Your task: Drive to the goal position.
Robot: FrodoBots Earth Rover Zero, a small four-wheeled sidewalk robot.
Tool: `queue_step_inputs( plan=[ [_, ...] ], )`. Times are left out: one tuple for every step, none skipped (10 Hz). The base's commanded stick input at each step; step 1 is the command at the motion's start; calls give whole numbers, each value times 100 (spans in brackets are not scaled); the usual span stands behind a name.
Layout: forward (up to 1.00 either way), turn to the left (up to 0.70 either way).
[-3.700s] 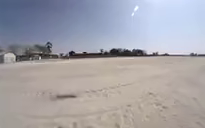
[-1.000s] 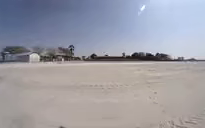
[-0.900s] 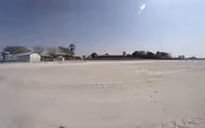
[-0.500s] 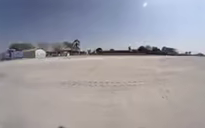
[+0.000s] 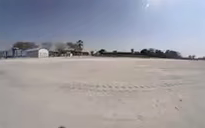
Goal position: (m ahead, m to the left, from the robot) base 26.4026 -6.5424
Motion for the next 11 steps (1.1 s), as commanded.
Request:
queue_step_inputs(
  plan=[
    [45, -1],
    [45, 0],
    [45, 0],
    [45, 0],
    [45, 0],
    [45, 0],
    [45, 0],
    [45, 0],
    [45, 0],
    [45, 0],
    [45, 0]
  ],
)
